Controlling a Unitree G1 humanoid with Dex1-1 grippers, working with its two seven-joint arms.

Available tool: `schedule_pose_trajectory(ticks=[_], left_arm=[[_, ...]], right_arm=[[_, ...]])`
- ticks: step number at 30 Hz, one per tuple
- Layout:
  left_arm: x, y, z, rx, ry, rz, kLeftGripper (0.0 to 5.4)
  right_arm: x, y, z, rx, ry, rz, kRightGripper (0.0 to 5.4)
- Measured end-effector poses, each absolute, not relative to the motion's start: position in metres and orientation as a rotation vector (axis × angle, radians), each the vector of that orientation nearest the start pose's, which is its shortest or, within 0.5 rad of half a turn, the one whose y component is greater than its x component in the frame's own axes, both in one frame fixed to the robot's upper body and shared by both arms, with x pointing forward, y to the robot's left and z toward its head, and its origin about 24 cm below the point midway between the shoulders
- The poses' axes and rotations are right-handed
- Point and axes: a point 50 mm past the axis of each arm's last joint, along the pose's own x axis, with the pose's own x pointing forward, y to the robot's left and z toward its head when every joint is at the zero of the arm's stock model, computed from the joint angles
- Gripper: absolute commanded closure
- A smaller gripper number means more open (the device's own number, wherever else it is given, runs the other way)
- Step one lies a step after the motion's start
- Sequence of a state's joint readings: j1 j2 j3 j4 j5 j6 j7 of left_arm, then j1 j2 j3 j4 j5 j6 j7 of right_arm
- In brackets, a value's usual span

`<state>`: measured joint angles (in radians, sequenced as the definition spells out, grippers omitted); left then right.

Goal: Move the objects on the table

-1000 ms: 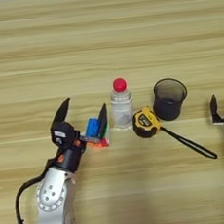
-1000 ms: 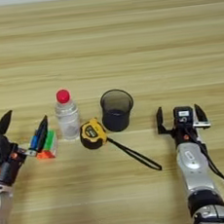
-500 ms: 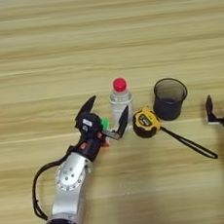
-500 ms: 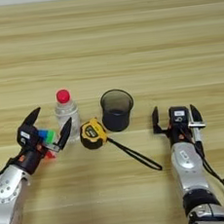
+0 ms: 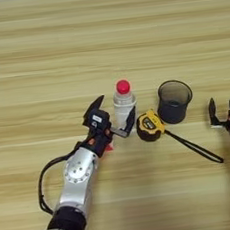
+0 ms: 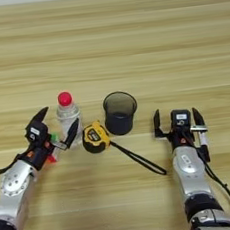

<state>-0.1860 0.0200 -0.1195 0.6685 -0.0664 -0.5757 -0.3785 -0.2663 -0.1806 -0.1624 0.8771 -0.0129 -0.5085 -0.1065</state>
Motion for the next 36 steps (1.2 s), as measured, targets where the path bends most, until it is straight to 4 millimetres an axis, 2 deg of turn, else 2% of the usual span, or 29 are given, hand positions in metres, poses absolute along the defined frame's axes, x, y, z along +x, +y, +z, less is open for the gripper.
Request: schedule_pose_trajectory(ticks=[12, 27, 34, 36], left_arm=[[0.263, 0.086, -0.010, -0.014, -0.083, -0.557, 0.00], [0.274, 0.083, -0.009, -0.013, -0.074, -0.552, 0.00], [0.278, 0.087, -0.012, -0.018, -0.057, -0.520, 0.82], [0.279, 0.087, -0.012, -0.018, -0.059, -0.517, 1.21]], right_arm=[[0.271, -0.225, -0.025, -0.150, 0.085, -0.237, 0.02], [0.270, -0.225, -0.026, -0.148, 0.087, -0.237, 0.02], [0.270, -0.224, -0.025, -0.146, 0.083, -0.236, 0.00], [0.270, -0.224, -0.025, -0.146, 0.083, -0.236, 0.00]])
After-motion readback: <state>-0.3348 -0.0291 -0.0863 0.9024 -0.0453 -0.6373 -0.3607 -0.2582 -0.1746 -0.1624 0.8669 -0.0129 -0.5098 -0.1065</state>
